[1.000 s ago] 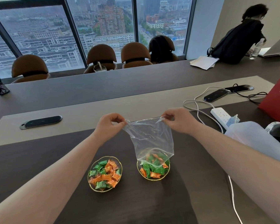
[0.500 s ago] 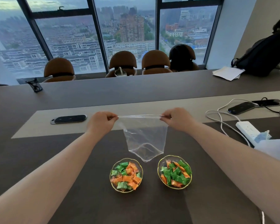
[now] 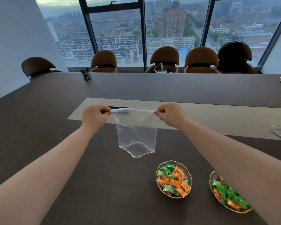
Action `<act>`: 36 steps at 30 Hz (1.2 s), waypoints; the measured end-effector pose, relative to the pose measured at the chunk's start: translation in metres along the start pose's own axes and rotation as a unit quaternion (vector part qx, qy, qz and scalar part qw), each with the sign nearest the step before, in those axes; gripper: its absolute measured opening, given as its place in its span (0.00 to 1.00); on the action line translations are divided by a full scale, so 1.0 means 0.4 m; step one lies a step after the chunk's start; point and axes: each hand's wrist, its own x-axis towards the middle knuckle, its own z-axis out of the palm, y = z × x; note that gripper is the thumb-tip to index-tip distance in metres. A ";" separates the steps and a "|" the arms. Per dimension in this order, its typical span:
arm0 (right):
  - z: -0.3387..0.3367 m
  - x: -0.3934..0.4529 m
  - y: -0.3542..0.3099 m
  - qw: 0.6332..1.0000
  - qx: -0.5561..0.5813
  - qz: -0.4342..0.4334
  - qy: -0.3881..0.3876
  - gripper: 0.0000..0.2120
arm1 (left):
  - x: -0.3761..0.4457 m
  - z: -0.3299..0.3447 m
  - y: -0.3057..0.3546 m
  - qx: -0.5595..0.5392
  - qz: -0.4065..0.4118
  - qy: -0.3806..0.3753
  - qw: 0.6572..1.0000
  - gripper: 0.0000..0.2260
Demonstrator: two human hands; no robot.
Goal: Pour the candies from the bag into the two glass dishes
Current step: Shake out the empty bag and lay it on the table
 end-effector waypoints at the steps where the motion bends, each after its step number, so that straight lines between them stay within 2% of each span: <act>1: 0.016 0.009 -0.020 1.000 0.009 -0.013 0.008 0.12 | 0.002 -0.016 -0.023 -0.017 0.000 0.016 1.000 0.07; 4: 0.071 0.021 -0.064 0.999 0.036 -0.034 0.014 0.12 | -0.014 -0.044 -0.096 -0.052 -0.006 0.052 0.997 0.07; 7: 0.149 0.005 -0.062 0.997 0.065 -0.039 -0.011 0.11 | -0.055 -0.044 -0.173 -0.056 -0.022 0.044 0.997 0.07; 12: 0.285 -0.078 0.008 0.985 -0.089 -0.094 -0.113 0.12 | -0.150 0.000 -0.284 0.010 -0.038 -0.065 0.997 0.07; 16: 0.360 -0.137 0.065 0.959 -0.145 -0.078 -0.229 0.14 | -0.225 0.057 -0.351 0.051 -0.064 -0.154 0.985 0.07; 21: 0.415 -0.188 0.108 0.936 -0.160 -0.055 -0.308 0.17 | -0.284 0.126 -0.387 0.090 -0.080 -0.235 0.964 0.08; 25: 0.451 -0.219 0.137 0.927 -0.157 -0.038 -0.338 0.17 | -0.315 0.159 -0.414 0.190 -0.044 -0.332 0.923 0.10; 29: 0.470 -0.256 0.139 0.904 -0.141 -0.051 -0.399 0.12 | -0.348 0.183 -0.425 0.269 -0.023 -0.421 0.866 0.10; 31: 0.480 -0.272 0.145 0.900 -0.132 -0.053 -0.413 0.12 | -0.366 0.196 -0.430 0.297 -0.024 -0.438 0.848 0.11; 36: 0.485 -0.288 0.167 0.901 -0.100 -0.048 -0.418 0.19 | -0.370 0.208 -0.421 0.350 -0.039 -0.434 0.829 0.12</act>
